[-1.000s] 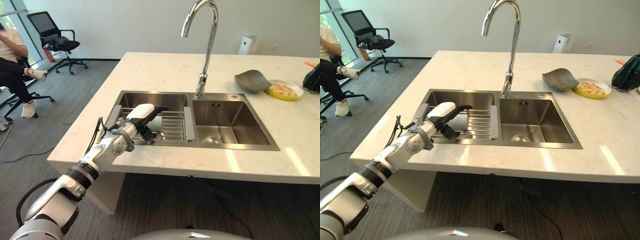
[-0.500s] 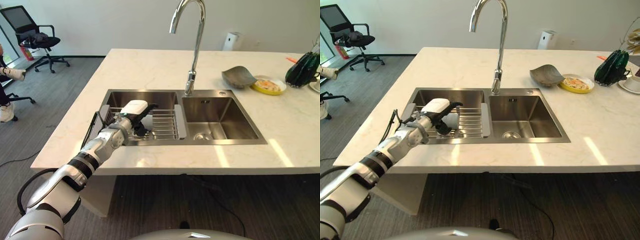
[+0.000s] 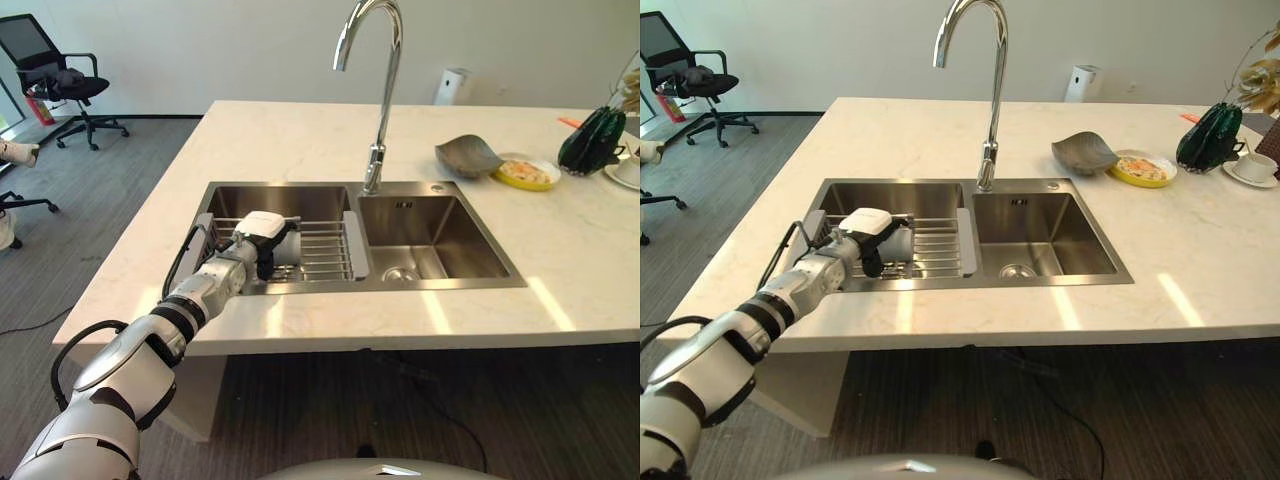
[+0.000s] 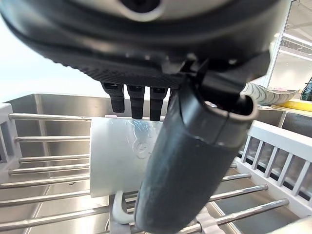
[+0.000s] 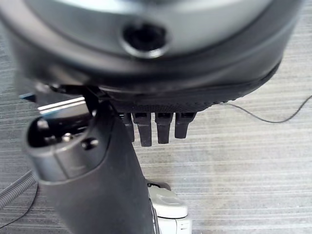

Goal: Place the dishes in the dishwasher.

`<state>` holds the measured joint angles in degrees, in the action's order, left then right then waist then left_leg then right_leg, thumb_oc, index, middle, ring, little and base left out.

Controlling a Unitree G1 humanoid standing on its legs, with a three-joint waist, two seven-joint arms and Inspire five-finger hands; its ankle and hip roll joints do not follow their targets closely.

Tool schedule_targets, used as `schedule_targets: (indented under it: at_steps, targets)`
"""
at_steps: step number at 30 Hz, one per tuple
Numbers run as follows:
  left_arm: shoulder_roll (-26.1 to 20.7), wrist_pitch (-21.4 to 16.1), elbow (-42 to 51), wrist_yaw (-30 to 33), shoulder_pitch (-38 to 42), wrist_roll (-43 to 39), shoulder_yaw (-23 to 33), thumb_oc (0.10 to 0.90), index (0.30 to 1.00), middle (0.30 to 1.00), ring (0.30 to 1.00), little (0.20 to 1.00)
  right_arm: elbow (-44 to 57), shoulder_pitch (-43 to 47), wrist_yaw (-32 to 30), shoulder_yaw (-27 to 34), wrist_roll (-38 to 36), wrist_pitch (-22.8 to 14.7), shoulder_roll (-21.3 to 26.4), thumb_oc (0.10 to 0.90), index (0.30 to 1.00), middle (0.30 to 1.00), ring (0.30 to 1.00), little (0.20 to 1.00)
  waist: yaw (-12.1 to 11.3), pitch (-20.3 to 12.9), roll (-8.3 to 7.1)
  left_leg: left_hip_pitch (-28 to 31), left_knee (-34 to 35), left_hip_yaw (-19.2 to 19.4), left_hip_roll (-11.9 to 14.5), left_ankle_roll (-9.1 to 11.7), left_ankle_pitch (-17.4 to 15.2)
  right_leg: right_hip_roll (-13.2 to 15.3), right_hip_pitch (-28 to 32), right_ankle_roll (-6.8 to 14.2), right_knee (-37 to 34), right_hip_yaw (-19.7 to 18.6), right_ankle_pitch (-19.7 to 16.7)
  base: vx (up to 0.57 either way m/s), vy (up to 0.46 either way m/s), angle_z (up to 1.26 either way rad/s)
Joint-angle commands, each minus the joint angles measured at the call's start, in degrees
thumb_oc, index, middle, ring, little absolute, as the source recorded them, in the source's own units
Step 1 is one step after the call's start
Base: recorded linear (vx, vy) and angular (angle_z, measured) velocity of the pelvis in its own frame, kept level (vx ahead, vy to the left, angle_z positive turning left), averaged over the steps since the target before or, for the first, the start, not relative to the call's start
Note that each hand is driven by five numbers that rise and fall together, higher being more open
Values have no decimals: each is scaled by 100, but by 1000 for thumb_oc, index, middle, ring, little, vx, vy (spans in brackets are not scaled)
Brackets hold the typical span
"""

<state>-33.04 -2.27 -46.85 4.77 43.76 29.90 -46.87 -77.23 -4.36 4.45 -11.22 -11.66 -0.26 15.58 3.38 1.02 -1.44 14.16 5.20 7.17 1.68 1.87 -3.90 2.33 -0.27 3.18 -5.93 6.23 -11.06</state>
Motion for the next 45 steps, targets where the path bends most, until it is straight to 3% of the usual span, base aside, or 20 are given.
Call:
schedule_targets:
  at_steps: [1,16,18,19,20,21,28,31,35,40,41,42,44,45]
  targets:
    - [102,55,-570,562,1587,140,127,800,900,900,900,900,-84,268,-72,-265,-326,-123,285,800,900,900,900,900,-18,15,185,-281,-20,-241,229,196,-152,529,199,797,93,-24,638,0,0,0]
    - [1140,202,-2433,253,1570,78,-102,800,900,900,900,900,-268,485,-119,-414,-377,-64,264,800,900,900,900,900,110,43,199,-314,-20,-223,229,177,-166,507,128,795,93,-108,648,3,1,-1]
    - [1187,193,-2521,246,1537,94,-103,659,688,688,688,688,-281,499,-130,-429,-369,-66,265,800,900,900,900,900,121,47,203,-317,-20,-209,230,178,-166,504,113,795,93,-119,639,0,0,0]
    - [1192,184,-2600,221,1475,129,-109,431,347,347,347,347,-290,499,-133,-461,-358,-73,270,800,900,900,900,900,144,51,204,-319,-20,-187,231,178,-169,498,95,793,93,-144,630,1,4,-3]
    - [1192,183,-2602,223,1474,129,-108,431,347,347,347,347,-290,498,-133,-463,-359,-74,270,800,900,900,900,900,144,49,205,-319,-20,-185,231,178,-170,497,93,793,93,-146,630,2,3,-3]
    - [1187,177,-2637,212,1429,169,-112,400,300,300,300,300,-297,504,-134,-481,-350,-76,272,800,900,900,900,900,157,47,203,-316,-20,-162,233,179,-174,489,87,794,93,-164,631,4,0,-5]
    - [1131,178,-2754,181,1272,284,-122,400,300,300,300,300,-355,552,-174,-496,-352,-85,263,800,900,900,900,900,188,14,201,-266,-20,-73,269,195,-194,449,89,779,93,-221,642,9,-1,-9]
    - [882,126,-2491,444,1410,144,27,400,300,300,300,300,-347,485,-193,-471,-373,-120,269,800,900,900,900,900,172,8,198,-247,-20,-55,291,214,-191,439,115,780,93,-196,652,0,0,0]
    - [291,-47,-1316,841,1374,140,127,400,300,300,300,300,-246,310,-222,-342,-424,-202,279,800,900,900,900,900,102,27,165,-243,-20,-75,339,247,-175,434,167,781,93,-78,691,-15,-17,0]
    - [123,-82,-434,1120,1317,16,321,400,300,300,300,300,-168,205,-264,-267,-433,-241,239,800,900,900,900,900,56,16,140,-239,-20,-142,384,280,-152,431,251,760,93,17,747,-15,-34,7]
    - [-29,-217,313,1282,1312,-357,622,400,300,300,300,300,-120,134,-271,-190,-455,-246,245,800,900,900,900,900,28,3,125,-235,-20,-208,405,301,-130,439,302,749,93,90,765,-8,-45,13]
    - [-49,-204,352,1264,1291,-361,639,400,300,300,300,300,-116,131,-271,-196,-454,-244,251,800,900,900,900,900,42,3,129,-234,-20,-215,407,302,-130,438,308,749,93,98,767,-14,-65,13]
    - [-256,-430,1480,1363,923,-1136,1321,400,300,300,300,300,-56,43,-263,-88,-444,-248,243,800,900,900,900,900,-15,-18,97,-265,-20,-288,417,327,-36,459,350,713,93,183,759,-31,-52,11]
    - [-268,-418,1508,1350,897,-1139,1339,400,300,300,300,300,-57,37,-263,-98,-443,-247,250,800,900,900,900,900,-1,-29,122,-236,-20,-296,437,329,-95,441,380,724,93,190,811,-32,-46,18]
